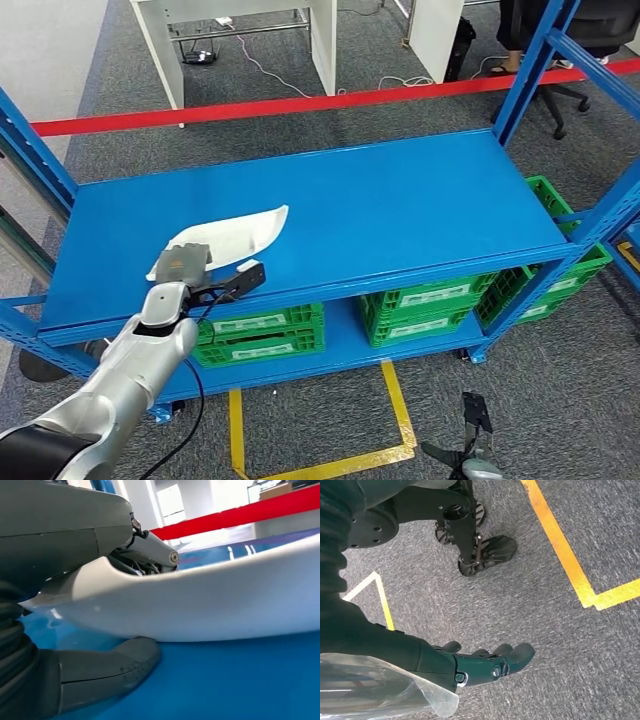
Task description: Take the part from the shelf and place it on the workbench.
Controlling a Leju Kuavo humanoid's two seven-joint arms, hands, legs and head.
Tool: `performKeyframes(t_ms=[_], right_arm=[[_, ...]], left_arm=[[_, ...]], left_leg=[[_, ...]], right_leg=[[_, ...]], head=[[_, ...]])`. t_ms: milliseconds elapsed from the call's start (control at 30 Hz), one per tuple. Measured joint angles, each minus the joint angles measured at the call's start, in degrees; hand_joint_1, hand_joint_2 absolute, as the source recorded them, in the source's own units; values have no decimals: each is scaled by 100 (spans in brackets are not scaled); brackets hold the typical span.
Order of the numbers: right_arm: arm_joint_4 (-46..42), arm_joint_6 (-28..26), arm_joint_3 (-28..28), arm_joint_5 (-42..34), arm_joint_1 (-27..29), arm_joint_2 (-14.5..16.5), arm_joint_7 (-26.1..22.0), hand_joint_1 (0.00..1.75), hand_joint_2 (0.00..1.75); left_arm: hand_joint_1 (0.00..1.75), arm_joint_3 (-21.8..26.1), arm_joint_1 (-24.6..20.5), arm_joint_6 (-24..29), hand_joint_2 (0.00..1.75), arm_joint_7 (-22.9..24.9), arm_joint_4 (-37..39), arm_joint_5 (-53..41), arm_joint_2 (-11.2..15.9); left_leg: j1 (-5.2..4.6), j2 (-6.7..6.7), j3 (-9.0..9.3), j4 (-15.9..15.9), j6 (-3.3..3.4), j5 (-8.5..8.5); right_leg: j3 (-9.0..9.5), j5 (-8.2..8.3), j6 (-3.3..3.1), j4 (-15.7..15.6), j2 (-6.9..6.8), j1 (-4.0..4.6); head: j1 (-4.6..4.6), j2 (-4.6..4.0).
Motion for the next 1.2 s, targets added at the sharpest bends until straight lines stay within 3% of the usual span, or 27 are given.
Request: performKeyframes(t_ms=[500, 567, 667, 800, 867, 967, 1033, 1100, 1133, 1167, 1200], right_arm=[[8, 1, 5, -21, -11, -2, -22, 0, 175], [11, -6, 5, -54, -6, -8, -53, 0, 175], [17, -26, 4, -125, 20, -25, -134, 0, 175], [29, -72, 1, -226, 95, -64, -297, 0, 175], [33, -90, -4, -263, 138, -77, -357, 0, 175], [39, -99, -19, -315, 187, -111, -408, 0, 175], [39, -90, -22, -337, 203, -138, -443, 0, 175], [40, -81, -28, -352, 218, -148, -492, 0, 175], [40, -85, -38, -363, 237, -159, -527, 0, 175], [40, -87, -51, -381, 260, -174, -564, 0, 175], [40, -80, -68, -410, 282, -191, -600, 0, 175]], left_arm=[[175, 56, 125, 424, 175, -571, -3, 259, 49], [175, 104, 241, 589, 175, -842, -105, 473, 52], [175, 232, 568, 666, 175, -1615, -547, 1335, 41], [175, 347, 1255, -40, 175, -2745, -1747, 3417, -4], [175, 346, 1604, -342, 175, -2991, -2403, 4184, -6], [175, 338, 2024, -534, 175, -3195, -3267, 4818, 7], [175, 317, 2214, -574, 175, -3316, -3715, 5045, 12], [175, 305, 2490, -542, 175, -3460, -4157, 5233, 18], [175, 304, 2669, -504, 175, -3549, -4387, 5329, 22], [175, 303, 2855, -457, 175, -3650, -4621, 5436, 27], [175, 303, 3022, -409, 175, -3756, -4844, 5546, 31]], left_leg=[[0, 0, 2, 0, 0, 0], [0, 0, 3, 0, 0, 0], [0, 0, 4, 0, 0, 0], [-1, 4, 1, 0, 0, -2], [-18, 7, -11, 9, 38, -8], [-5, 20, 40, -278, 168, 239], [59, 44, 122, -516, 209, 377], [81, 84, 149, -534, 215, 375], [94, 103, 164, -513, 200, 345], [119, 119, 183, -477, 175, 298], [157, 122, 199, -417, 132, 231]], right_leg=[[0, 0, 0, 0, 1, 0], [-1, 0, 0, 0, 1, 0], [-2, 0, 0, 0, 3, 0], [-4, -1, 0, -1, 8, 0], [-12, 39, 51, -46, 12, -32], [-68, 111, 156, -177, 28, -43], [-286, -68, 182, 147, 23, -21], [-650, -281, 240, 851, 12, -47], [-810, -294, 278, 1121, 4, -76], [-898, -201, 320, 1213, -8, -110], [-886, -4, 366, 1086, -28, -145]], head=[[0, 0], [1, 0], [0, 0], [0, 0], [0, 0], [-6, 0], [17, 0], [42, 0], [46, 0], [49, 0], [49, 0]])
